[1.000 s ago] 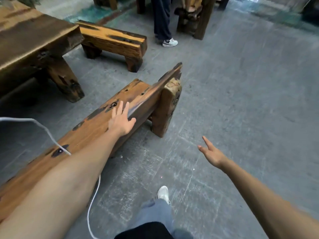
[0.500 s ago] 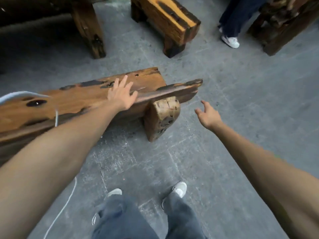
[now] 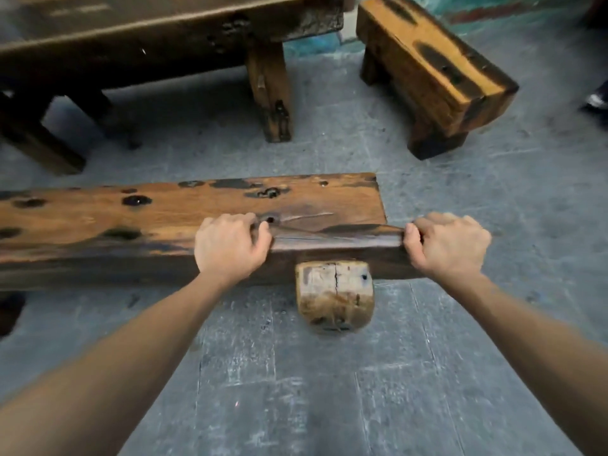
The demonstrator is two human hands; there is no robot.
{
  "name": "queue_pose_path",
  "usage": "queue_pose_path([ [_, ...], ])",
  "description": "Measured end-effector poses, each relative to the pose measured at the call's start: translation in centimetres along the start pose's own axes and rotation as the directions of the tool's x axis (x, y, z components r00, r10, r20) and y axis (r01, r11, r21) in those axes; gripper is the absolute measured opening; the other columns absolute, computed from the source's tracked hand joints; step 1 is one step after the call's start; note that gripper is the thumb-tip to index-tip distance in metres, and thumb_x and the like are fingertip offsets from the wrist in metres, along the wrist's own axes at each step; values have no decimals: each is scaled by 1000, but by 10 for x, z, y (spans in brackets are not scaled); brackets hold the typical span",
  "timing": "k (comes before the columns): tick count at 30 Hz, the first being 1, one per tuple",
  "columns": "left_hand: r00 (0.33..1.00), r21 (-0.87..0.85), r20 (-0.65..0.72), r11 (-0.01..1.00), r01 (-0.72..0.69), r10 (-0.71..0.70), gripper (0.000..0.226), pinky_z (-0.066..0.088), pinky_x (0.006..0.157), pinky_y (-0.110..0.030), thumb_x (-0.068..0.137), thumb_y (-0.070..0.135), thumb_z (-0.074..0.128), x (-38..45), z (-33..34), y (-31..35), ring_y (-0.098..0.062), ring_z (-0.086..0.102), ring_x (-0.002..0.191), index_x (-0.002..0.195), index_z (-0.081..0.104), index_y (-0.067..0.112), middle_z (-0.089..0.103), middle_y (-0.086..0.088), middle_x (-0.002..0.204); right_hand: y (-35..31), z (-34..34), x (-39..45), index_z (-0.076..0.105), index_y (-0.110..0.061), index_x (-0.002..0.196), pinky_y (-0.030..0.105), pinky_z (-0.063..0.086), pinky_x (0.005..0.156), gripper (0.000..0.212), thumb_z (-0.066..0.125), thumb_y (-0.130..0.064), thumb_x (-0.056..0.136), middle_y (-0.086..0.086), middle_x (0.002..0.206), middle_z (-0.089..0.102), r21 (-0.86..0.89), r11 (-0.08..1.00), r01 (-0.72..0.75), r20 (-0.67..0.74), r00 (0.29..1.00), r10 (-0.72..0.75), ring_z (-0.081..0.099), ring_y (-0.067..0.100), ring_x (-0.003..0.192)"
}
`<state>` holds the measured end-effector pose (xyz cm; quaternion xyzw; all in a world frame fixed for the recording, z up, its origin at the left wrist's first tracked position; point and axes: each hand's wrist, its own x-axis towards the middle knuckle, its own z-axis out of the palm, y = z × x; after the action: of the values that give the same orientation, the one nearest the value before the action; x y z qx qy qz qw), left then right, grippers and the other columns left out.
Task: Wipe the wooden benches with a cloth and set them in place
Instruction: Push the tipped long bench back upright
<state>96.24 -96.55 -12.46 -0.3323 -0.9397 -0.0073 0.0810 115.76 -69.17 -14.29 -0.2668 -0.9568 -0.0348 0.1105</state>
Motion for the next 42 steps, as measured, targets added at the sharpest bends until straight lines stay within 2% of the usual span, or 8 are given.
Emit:
queue_pose_path([
  [10,949,21,-314,1000,7,0,45,36,54,-33,91,36,25,-11,12,5,-33,60,59,62,55,17,66,-7,65,8,14,0,67,-12,64,39,40,59,50,34,-38,91,10,64,63,-35,993,112,-312,943,-117,61,37,64],
  [15,876,91,-474,995,-47,85,34,9,50,-24,92,35,30,-2,23,-4,-31,52,47,60,33,25,47,0,53,15,27,12,67,-15,65,28,20,56,53,29,-40,92,7,65,63,-138,979,147,-440,877,-194,62,37,66],
  [18,910,87,-405,994,-60,91,35,21,50,-27,93,39,27,8,18,0,-32,59,57,64,40,25,63,-4,65,12,13,20,67,-15,65,26,17,56,53,29,-42,90,6,68,65,-94,986,138,-304,939,-160,64,37,71],
  [21,910,56,-411,998,-24,45,41,42,55,-31,94,43,24,30,25,6,-28,61,62,66,49,25,66,-3,70,19,23,46,66,-18,65,26,24,55,55,23,-45,87,5,71,65,-100,986,131,-381,911,-159,65,36,76],
  [27,881,53,-473,998,26,2,57,38,53,-27,96,47,24,82,42,12,-23,53,54,70,67,20,59,0,63,34,41,113,52,-22,66,45,51,69,49,16,-45,90,5,74,57,-39,990,136,-257,956,-142,58,38,80],
  [33,887,51,-461,997,52,-23,58,42,55,-28,95,47,23,121,46,16,-20,51,55,74,69,20,58,1,63,45,51,154,59,-19,66,29,31,58,53,18,-45,87,1,70,55,-63,992,110,-389,913,-126,59,33,75],
  [38,854,82,-517,991,110,-53,53,29,56,-31,94,40,27,151,52,24,-25,39,55,67,65,15,50,-6,62,62,73,195,56,-17,65,31,28,60,48,23,-42,89,11,73,61,-54,984,172,-473,863,-177,57,35,72],
  [42,874,64,-484,994,90,-48,53,50,61,-39,98,40,24,169,51,29,-28,55,58,65,57,15,56,-6,64,65,78,218,60,-12,68,30,20,56,49,26,-40,90,15,71,57,-56,978,202,-495,845,-203,44,30,65],
])
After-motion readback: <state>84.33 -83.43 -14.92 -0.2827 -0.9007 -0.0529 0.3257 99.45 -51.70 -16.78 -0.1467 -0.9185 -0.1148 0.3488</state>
